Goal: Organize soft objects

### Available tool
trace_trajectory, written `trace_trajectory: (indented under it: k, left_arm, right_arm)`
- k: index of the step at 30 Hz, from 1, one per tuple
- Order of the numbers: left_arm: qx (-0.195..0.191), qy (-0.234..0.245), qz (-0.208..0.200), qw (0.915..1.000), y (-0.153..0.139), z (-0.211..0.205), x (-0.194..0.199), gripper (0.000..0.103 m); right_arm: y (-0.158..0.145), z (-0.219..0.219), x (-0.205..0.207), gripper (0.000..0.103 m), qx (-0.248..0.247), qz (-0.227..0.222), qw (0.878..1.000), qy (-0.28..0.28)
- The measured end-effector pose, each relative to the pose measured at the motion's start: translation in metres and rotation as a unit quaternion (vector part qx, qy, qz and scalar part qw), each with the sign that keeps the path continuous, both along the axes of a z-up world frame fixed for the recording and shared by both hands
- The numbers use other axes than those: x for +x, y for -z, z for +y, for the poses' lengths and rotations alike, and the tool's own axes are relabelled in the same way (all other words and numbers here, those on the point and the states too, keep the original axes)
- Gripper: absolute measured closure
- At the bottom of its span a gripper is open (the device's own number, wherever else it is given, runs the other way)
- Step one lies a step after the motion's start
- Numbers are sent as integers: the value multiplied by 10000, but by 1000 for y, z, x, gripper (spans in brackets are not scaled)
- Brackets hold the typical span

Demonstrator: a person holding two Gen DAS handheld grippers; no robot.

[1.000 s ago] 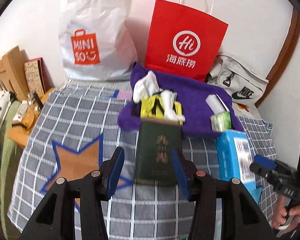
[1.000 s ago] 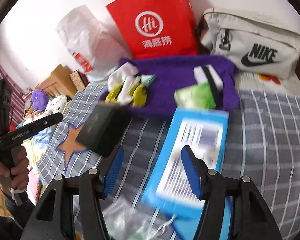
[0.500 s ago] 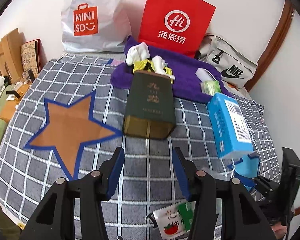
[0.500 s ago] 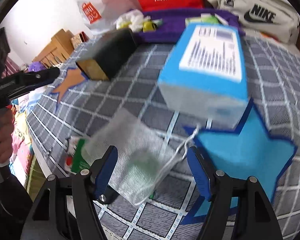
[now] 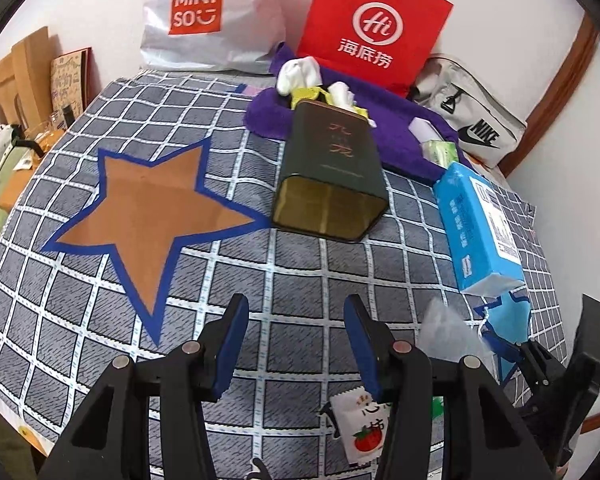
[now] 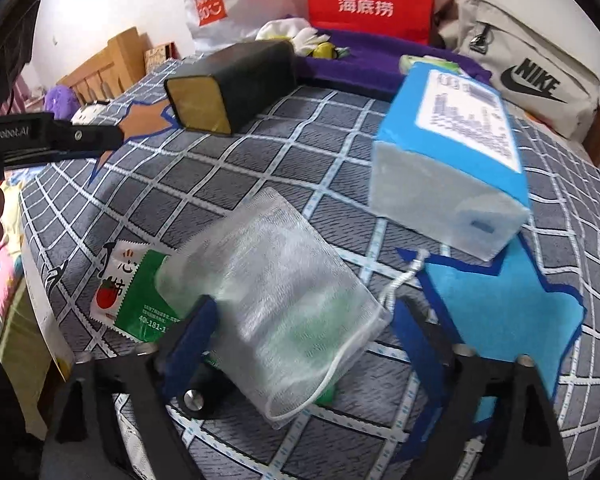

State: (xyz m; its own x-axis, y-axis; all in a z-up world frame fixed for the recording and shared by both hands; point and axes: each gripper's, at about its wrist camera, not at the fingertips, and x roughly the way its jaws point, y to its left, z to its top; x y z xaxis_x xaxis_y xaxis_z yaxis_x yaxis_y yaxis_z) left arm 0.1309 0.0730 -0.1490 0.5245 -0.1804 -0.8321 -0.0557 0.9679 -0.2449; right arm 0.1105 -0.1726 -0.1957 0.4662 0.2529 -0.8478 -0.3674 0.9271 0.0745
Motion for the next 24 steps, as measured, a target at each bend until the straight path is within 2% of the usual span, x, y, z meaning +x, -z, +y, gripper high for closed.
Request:
trace_trajectory:
  k: [3, 13, 14, 15, 16, 17, 24]
  left_arm:
    - [6, -59, 48, 10000, 4, 3, 0, 56]
    - [85, 107, 79, 9999, 5, -8, -5, 56]
    - [91, 111, 80, 9999, 5, -9, -5, 56]
    - [100, 119, 87, 9998, 5, -9, -5, 56]
    - [109, 127, 94, 9998, 5, -10, -5, 56]
    - [120, 144, 99, 9998, 6, -11, -5, 56]
    - [242, 327, 181, 9990, 10, -22, -7, 56]
  right_arm:
    - [-5, -13, 2, 65, 238, 72, 9996, 132]
    - [-14, -20, 14, 65, 756, 134, 9970, 97]
    - [-14, -22, 14, 68, 847, 122, 9963, 104]
    - [-14, -22, 15, 81, 877, 127, 9960, 105]
    - [-14, -22, 15, 89, 885, 135, 9960, 86]
    - [-14, -21, 15, 92, 879, 145, 9960, 71]
    - [-30, -29, 7, 96, 1082, -187, 9939, 80]
